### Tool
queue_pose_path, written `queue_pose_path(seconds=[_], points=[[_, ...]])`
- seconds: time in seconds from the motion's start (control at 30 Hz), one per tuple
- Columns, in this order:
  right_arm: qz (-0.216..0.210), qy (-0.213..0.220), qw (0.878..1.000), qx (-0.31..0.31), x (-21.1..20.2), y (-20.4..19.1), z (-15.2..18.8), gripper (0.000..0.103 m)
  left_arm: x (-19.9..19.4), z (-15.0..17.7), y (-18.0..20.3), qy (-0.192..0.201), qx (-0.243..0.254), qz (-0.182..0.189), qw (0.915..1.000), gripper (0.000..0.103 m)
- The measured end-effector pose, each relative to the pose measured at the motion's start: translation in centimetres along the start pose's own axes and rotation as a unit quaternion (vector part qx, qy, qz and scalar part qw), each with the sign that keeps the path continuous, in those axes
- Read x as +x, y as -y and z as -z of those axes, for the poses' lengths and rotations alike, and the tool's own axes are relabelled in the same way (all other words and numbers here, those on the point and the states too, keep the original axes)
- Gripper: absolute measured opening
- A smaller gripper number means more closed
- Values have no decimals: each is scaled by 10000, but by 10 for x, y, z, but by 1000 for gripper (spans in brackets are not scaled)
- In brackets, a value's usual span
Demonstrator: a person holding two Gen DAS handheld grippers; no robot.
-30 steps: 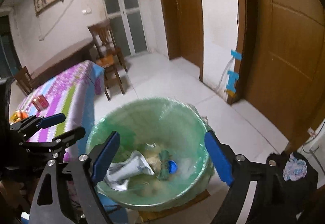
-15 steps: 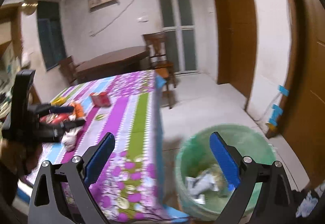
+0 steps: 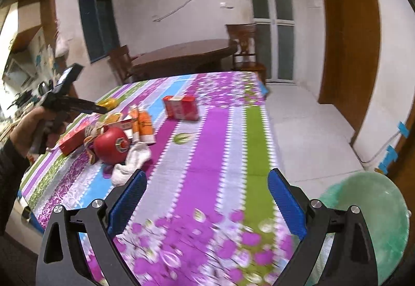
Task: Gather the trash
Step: 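Grasp the gold wrapper with the left tool while the right tool grasps the white cloth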
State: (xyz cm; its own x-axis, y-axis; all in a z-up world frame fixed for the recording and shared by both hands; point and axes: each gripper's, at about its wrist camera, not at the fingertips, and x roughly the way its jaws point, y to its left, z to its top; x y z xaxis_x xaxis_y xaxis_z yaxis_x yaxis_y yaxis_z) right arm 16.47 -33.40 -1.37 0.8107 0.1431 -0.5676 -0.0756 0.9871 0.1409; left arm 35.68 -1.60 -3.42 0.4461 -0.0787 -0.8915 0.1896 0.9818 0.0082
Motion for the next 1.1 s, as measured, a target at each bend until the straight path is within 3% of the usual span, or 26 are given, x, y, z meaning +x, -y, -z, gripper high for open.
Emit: queue_pose_path(seconds=[0.37, 0.4, 0.6, 0.83, 0.93, 1.1], points=[[-543, -334, 9975, -314, 62, -58, -14, 94, 52, -15, 8, -339, 217, -370, 9985, 71], [-644, -370, 9967, -342, 66, -64, -14, 94, 52, -14, 7, -299, 143, -273, 9991, 57], [-1029, -557, 9925, -352, 78, -81, -11, 94, 35, -3, 8, 199, 55, -275, 9994, 31], [-1209, -1029, 9869, -285, 110, -97, -9, 87, -9, 6, 0, 978, -170, -38, 9951, 26], [-1094, -1217, 9854, -477, 127, -113, -5, 81, -28, 17, -2, 1223, -226, 62, 9922, 26], [-745, -1462, 9834, -775, 147, -129, 7, 51, -51, 32, -6, 1487, -247, 273, 9882, 26]])
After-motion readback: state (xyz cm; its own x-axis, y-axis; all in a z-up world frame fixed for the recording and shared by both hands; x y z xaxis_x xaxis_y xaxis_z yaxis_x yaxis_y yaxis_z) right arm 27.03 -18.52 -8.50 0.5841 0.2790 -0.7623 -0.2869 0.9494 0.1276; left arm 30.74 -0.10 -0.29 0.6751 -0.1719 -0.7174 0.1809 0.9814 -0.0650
